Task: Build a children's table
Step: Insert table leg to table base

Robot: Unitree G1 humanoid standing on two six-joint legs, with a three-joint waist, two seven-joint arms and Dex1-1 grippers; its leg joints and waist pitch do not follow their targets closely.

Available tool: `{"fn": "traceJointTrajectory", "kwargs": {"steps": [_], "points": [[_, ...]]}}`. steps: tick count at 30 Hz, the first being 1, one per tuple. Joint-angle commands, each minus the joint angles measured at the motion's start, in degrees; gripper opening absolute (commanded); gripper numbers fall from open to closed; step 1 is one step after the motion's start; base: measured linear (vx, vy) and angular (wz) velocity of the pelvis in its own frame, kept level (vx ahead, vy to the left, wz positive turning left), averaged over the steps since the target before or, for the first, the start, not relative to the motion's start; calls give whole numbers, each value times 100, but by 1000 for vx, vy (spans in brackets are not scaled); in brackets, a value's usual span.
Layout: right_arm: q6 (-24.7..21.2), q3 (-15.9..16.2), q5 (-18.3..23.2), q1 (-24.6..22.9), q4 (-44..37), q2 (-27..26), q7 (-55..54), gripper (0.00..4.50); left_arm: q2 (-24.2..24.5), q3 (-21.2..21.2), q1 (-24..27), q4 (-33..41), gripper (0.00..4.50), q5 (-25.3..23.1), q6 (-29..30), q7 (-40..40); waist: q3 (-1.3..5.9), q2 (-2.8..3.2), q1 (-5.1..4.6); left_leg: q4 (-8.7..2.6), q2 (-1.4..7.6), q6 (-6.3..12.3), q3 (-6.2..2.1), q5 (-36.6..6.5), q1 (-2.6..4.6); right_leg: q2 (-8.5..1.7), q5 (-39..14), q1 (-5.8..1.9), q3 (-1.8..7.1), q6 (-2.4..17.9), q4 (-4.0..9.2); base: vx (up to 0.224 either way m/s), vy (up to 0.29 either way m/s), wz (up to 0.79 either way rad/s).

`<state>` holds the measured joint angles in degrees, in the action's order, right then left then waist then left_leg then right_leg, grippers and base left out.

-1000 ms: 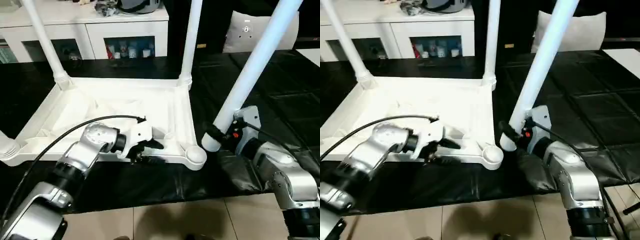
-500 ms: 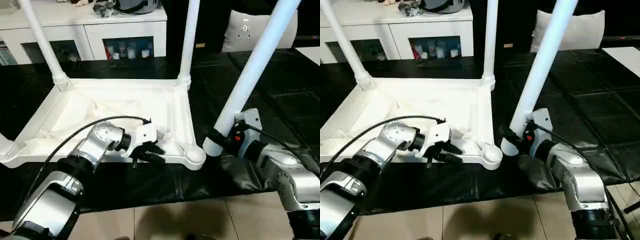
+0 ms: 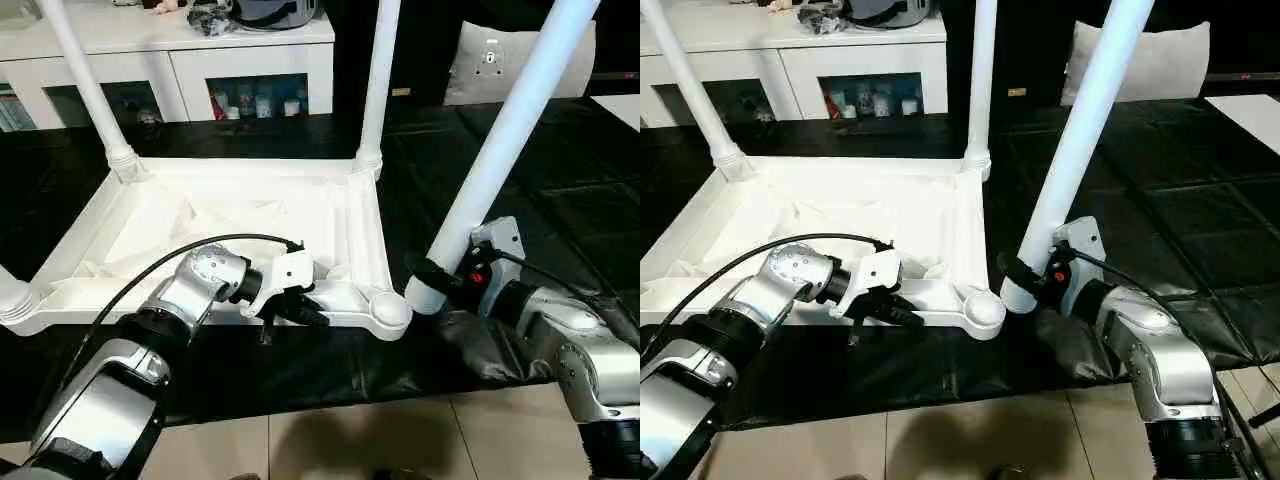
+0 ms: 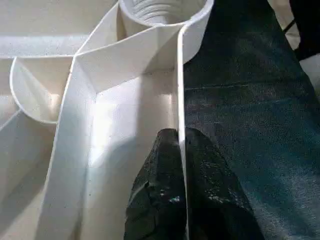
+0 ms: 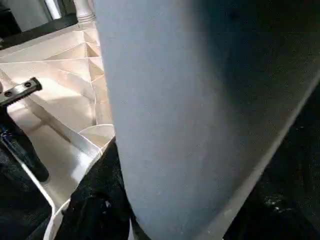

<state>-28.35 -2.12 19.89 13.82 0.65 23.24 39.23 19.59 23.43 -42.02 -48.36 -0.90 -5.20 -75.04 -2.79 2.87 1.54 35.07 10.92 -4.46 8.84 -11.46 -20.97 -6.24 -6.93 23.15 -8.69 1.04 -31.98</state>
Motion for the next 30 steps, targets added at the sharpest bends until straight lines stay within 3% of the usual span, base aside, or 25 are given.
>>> {"fn": "traceJointTrajectory", "kwargs": {"steps": [1, 6, 9, 12, 15, 21, 27, 29, 30], "points": [[107, 143, 51, 211, -115, -24, 133, 188, -135, -251, -43, -93, 0, 239, 397, 285, 375, -94, -15, -410, 112, 353, -16, -1551, 16, -274, -3283, -334, 192, 321, 556, 0, 0, 0], [147, 230, -50, 386, -5, -38, 126, 188, -307, -541, -45, -138, 0, 272, 1121, 1127, 366, -74, -78, -369, 75, 346, -27, -1679, 27, -241, -3574, -314, 102, 139, 627, 0, 0, 0], [154, 314, -128, 491, 95, -60, 135, 188, -260, -488, 160, 222, 0, 70, 1305, 1294, 382, -126, -184, -383, 79, 391, -52, -1700, -25, -249, -3471, -352, 95, 107, 614, 0, 0, 0], [113, 403, -170, 555, 169, -45, 203, 188, -174, -376, 392, 641, 0, -79, 1238, 1151, 400, -103, -268, -415, 111, 470, -55, -1534, -56, -274, -3197, -373, 140, 248, 579, 0, 0, 0], [78, 500, -217, 603, 233, 0, 278, 188, -113, -307, 503, 922, 0, -138, 1335, 1087, 410, -90, -239, -416, 121, 543, -32, -1372, -36, -273, -2985, -362, 177, 402, 541, 0, 0, 0], [132, 555, -286, 798, 517, 23, 357, 188, -30, -273, 721, 1370, 0, 3, 568, 851, 451, -77, -174, -430, 164, 662, -16, -928, -47, -278, -2175, -390, 253, 729, 403, 0, 0, 0], [180, 569, -301, 811, 606, 35, 423, 188, -187, -429, 604, 1236, 0, 106, 758, 863, 442, -85, -66, -442, 183, 630, 5, -869, -20, -276, -2128, -388, 283, 806, 376, 0, 0, 0], [188, 587, -300, 820, 625, 38, 429, 188, -171, -402, 563, 1152, 44, 71, 714, 841, 441, -68, -60, -446, 177, 604, 3, -929, -11, -271, -2168, -383, 284, 783, 381, 0, 0, 0], [199, 593, -304, 831, 646, 36, 436, 188, -161, -398, 549, 1109, 44, 50, 674, 843, 436, -63, -55, -447, 174, 584, 4, -975, -10, -276, -2204, -385, 283, 776, 388, 0, 0, 0]]}}
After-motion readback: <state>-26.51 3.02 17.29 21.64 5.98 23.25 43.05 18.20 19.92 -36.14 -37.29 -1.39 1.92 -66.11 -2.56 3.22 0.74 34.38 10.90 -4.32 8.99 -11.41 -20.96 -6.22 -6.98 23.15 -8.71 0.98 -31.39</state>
